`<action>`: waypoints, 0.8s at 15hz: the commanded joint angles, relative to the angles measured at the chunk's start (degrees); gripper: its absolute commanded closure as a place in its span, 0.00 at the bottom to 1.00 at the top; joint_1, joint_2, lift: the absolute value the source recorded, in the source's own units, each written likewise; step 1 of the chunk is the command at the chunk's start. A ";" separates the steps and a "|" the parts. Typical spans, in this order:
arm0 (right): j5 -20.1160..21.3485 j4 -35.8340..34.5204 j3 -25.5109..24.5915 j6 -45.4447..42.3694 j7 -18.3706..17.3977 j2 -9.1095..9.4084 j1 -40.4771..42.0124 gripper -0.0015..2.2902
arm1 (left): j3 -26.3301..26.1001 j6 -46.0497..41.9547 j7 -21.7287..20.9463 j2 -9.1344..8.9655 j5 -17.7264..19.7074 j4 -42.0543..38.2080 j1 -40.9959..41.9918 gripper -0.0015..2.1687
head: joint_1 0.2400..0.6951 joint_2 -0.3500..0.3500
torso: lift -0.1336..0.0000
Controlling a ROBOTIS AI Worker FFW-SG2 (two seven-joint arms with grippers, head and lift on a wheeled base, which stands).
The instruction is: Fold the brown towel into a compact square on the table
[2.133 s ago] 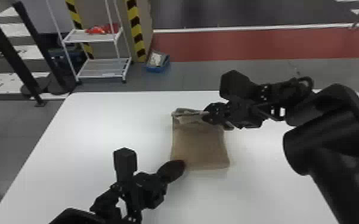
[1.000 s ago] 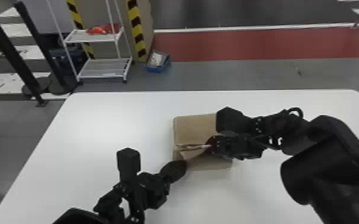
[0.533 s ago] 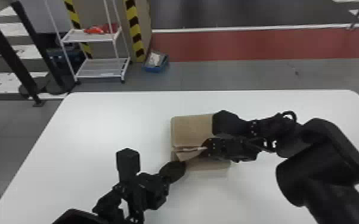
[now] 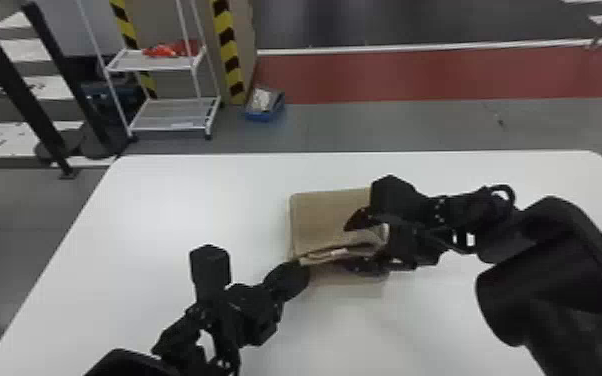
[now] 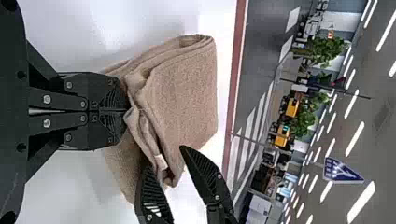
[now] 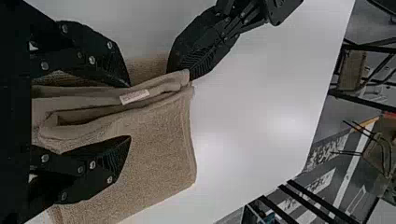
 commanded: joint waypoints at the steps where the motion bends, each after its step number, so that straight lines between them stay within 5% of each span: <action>1: -1.42 -1.06 -1.58 1.71 0.02 0.00 0.38 0.02 | 0.16 -2.70 -0.16 0.38 0.04 0.00 0.47 0.17 | 1.00 0.64 | 0.08; 2: -2.47 -1.59 -2.28 2.06 0.02 0.00 0.47 0.02 | 0.34 -3.58 -0.16 0.38 0.04 0.00 0.82 0.03 | 1.00 0.64 | 0.08; 3: -3.09 -2.20 -2.81 2.06 0.02 0.00 0.47 0.02 | 1.04 -3.75 -0.25 0.29 0.22 -0.62 1.44 0.01 | 1.00 0.63 | 0.08; 12: -11.70 -7.48 -12.12 -0.40 -1.82 -0.35 2.93 0.02 | 7.81 -7.80 3.09 0.38 -5.41 -13.19 9.79 0.01 | 1.00 0.67 | 0.08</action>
